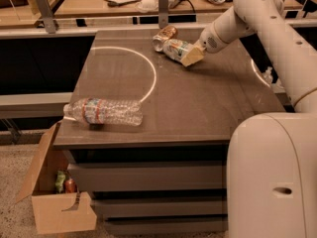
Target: Move 7up can near orange can
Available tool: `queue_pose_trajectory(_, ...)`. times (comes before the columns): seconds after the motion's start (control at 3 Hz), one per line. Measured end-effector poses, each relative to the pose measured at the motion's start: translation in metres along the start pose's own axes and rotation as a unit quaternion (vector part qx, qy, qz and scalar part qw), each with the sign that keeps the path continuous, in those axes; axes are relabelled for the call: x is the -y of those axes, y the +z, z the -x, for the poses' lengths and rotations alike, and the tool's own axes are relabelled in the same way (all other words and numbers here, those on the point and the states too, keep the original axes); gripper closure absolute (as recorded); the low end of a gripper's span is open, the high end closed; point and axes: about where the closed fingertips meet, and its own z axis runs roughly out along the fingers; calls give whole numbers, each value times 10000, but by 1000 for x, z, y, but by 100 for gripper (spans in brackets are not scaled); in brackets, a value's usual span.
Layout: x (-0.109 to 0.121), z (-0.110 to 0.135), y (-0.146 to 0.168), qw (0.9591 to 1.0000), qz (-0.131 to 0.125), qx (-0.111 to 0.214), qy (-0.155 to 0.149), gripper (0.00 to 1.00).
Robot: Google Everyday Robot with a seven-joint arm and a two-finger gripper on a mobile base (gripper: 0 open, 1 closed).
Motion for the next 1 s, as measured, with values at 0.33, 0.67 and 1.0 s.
queue_pose_trajectory(0.33, 1, 0, 1, 10000, 5, -2, 3, 12)
queue_pose_trajectory(0.67, 6, -9, -8, 10000, -59, -22, 48, 0)
queue_pose_trajectory(1.0, 8, -18, -27, 9999, -118, 65, 73, 0)
